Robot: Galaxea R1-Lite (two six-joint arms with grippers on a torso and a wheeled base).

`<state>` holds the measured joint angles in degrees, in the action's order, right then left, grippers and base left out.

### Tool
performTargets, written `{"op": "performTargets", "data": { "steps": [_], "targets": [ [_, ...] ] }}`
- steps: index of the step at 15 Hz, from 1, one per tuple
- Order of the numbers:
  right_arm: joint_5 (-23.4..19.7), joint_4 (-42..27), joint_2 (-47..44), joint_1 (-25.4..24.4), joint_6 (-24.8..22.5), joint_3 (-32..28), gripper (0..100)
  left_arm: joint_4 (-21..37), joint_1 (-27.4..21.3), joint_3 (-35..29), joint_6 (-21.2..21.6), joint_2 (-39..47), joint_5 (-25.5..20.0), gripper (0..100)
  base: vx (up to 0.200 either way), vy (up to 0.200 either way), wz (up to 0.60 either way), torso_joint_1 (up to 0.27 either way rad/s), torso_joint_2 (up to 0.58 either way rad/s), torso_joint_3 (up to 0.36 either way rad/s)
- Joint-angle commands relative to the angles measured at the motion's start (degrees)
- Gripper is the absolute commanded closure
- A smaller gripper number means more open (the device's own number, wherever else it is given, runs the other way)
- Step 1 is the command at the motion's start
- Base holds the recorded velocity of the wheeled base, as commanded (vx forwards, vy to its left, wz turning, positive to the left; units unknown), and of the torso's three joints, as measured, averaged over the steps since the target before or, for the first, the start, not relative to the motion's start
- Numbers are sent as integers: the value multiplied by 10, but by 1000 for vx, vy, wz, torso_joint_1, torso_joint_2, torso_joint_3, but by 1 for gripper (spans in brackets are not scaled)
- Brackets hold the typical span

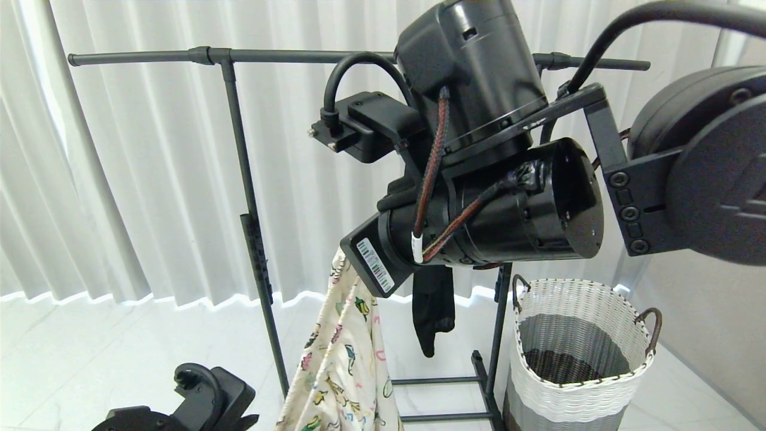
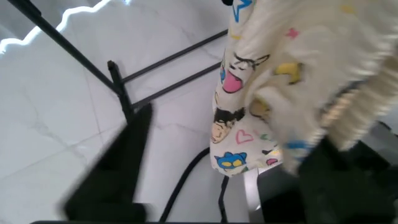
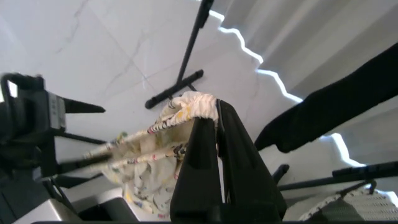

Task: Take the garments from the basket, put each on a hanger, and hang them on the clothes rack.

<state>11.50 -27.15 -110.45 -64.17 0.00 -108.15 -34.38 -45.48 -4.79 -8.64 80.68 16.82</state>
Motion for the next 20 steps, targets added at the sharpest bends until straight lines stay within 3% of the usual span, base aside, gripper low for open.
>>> {"op": "performTargets", "data": {
  "steps": [1,5,7,9,10,12,15,18,20],
  "targets": [
    [0,-4,5,1,1,0,100,0,-8,10,4,-4,12,100,0,0,0,0,0,0],
    [0,-40,12,22,14,2,100,0,-46,17,14,-22,73,100,0,0,0,0,0,0],
    [2,-52,20,31,52,22,100,5,-32,-13,16,-19,75,100,0,0,0,0,0,0],
    [49,-52,55,42,85,96,100,53,15,-77,39,-3,76,100,0,0,0,0,0,0],
    [65,-51,80,45,96,136,100,83,31,-121,49,-2,76,100,0,0,0,0,0,0],
    [69,-51,137,49,113,213,100,197,44,-257,67,-3,70,100,0,0,0,0,0,0],
    [70,-51,223,72,116,298,100,440,38,-526,67,11,-14,100,0,0,0,0,0,0],
    [69,-51,262,89,112,287,100,604,36,-744,67,42,-115,100,0,0,0,0,0,0],
    [64,-50,258,127,93,231,100,617,44,-813,67,67,-123,100,0,0,0,0,0,0]
  ]
}}
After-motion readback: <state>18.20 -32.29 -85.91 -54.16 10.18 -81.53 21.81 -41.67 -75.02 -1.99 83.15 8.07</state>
